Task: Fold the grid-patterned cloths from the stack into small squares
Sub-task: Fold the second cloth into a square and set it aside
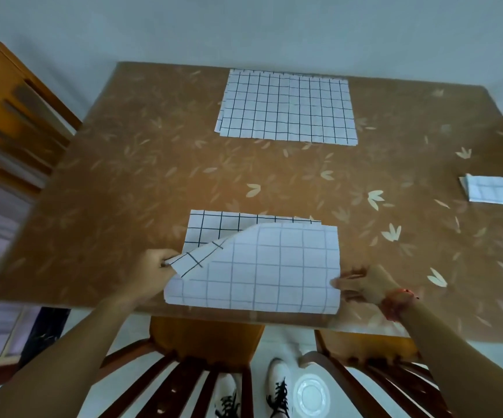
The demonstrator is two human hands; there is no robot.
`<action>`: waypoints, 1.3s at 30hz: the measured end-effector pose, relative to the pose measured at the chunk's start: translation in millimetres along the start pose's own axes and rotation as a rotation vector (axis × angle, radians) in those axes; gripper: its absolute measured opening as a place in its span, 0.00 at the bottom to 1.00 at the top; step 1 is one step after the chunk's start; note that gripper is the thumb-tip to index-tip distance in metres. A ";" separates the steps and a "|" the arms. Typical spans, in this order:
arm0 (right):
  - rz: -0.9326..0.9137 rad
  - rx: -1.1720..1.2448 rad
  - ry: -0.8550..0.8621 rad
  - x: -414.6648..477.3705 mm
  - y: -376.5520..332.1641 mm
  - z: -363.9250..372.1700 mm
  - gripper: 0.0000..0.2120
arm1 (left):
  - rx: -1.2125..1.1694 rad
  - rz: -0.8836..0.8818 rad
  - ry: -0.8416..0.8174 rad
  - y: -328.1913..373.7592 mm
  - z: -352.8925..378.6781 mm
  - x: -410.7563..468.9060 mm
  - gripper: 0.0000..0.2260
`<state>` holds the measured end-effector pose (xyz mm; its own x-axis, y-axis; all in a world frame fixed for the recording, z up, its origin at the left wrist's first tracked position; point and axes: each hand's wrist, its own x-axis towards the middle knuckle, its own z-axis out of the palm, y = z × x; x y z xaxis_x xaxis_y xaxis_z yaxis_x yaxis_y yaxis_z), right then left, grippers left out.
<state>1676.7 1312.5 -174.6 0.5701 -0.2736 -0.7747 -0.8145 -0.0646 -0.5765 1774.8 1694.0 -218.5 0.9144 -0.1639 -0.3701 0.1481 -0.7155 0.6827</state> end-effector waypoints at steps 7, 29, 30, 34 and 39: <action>-0.096 -0.151 0.202 72.9 28.1 13.8 0.06 | 0.043 -0.061 0.052 -4.4 15.3 37.8 0.09; -0.426 -0.557 0.491 64.0 37.1 61.0 0.16 | 0.399 0.430 0.077 -14.6 75.5 -8.8 0.18; -0.501 -0.609 0.462 59.6 41.7 71.7 0.16 | 0.459 0.495 0.040 -16.4 88.4 -23.6 0.19; -0.789 -0.837 0.372 36.6 60.4 117.0 0.21 | 0.592 0.654 -0.066 -23.5 125.2 -61.2 0.21; -0.864 -1.168 0.199 22.7 87.9 155.9 0.32 | 0.695 0.588 -0.058 -26.0 138.2 -64.6 0.26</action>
<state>1634.9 1450.2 -283.4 0.9703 0.1337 -0.2015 0.0873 -0.9707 -0.2239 1659.8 1629.3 -299.4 0.7478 -0.6518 -0.1262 -0.6133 -0.7510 0.2444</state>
